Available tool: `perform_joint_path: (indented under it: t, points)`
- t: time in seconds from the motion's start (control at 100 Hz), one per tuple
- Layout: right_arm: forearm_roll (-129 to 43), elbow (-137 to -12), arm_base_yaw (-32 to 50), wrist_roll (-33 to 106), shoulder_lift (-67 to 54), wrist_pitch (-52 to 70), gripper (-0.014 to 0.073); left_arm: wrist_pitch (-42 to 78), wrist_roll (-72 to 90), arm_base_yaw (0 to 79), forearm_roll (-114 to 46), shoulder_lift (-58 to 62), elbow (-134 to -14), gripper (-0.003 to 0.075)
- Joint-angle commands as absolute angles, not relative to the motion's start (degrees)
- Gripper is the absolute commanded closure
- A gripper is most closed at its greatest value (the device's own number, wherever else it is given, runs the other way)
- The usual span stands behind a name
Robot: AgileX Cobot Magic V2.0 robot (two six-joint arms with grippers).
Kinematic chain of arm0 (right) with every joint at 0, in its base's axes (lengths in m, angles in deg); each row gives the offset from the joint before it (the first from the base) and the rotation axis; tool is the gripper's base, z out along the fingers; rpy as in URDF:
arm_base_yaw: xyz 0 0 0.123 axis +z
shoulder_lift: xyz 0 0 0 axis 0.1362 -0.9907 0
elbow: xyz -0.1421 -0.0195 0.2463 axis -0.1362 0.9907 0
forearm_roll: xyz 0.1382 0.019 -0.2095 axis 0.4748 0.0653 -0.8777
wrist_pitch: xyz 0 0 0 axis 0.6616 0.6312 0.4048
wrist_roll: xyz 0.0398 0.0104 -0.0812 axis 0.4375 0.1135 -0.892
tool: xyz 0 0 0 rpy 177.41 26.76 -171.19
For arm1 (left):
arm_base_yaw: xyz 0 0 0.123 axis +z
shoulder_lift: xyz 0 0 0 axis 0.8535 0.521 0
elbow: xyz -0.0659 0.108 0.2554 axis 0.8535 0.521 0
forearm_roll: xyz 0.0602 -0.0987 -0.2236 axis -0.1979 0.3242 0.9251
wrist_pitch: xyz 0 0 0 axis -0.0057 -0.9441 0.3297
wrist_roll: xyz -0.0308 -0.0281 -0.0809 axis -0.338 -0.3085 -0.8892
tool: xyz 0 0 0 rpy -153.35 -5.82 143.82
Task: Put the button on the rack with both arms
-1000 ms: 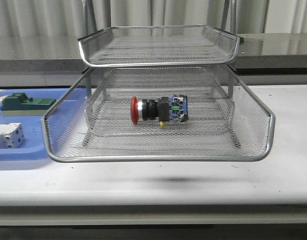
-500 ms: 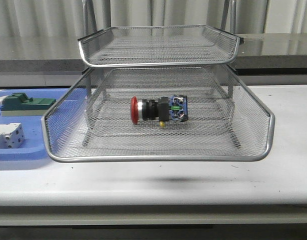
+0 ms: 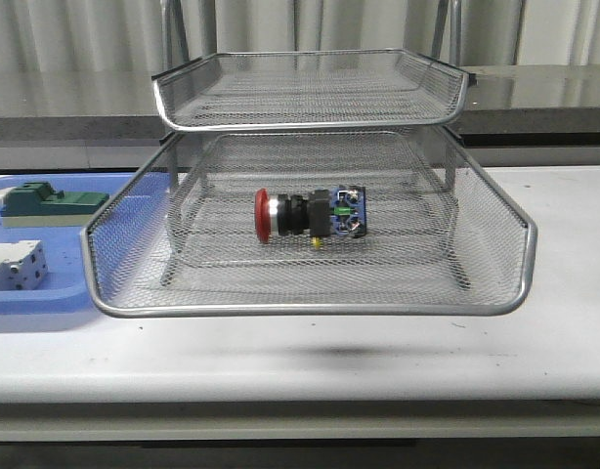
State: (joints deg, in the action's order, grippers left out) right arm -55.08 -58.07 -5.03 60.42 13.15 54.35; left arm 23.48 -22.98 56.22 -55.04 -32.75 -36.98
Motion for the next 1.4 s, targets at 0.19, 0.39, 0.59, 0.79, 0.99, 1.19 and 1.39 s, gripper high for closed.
perform_joint_path:
  t: [0.19,0.39,0.59,0.79,0.99,1.19,1.39]
  points:
    - [-55.44,-59.9,-5.03,60.34,13.25,51.79,0.0662,33.55,-23.53,56.37,-54.18,-34.43,-38.04,0.0334]
    - [-55.44,-59.9,-5.03,60.34,13.25,51.79,0.0662,35.84,-23.53,56.37,-54.18,-34.43,-38.04,0.0334]
    - [-55.44,-59.9,-5.03,60.34,13.25,51.79,0.0662,35.84,-23.53,56.37,-54.18,-34.43,-38.04,0.0402]
    - [-55.44,-59.9,-5.03,60.34,13.25,51.79,0.0662,35.84,-23.53,56.37,-54.18,-34.43,-38.04,0.0737]
    - [-55.44,-59.9,-5.03,60.34,13.25,51.79,0.0662,35.84,-23.53,56.37,-54.29,-34.43,-38.04,0.0741]
    - [-55.44,-59.9,-5.03,60.34,13.25,51.79,0.0662,35.54,-23.53,56.37,-54.29,-34.43,-37.61,0.0741]
    - [-55.44,-59.9,-5.03,60.34,13.25,51.79,0.0662,35.54,-23.53,56.37,-54.29,-34.43,-37.61,0.0741]
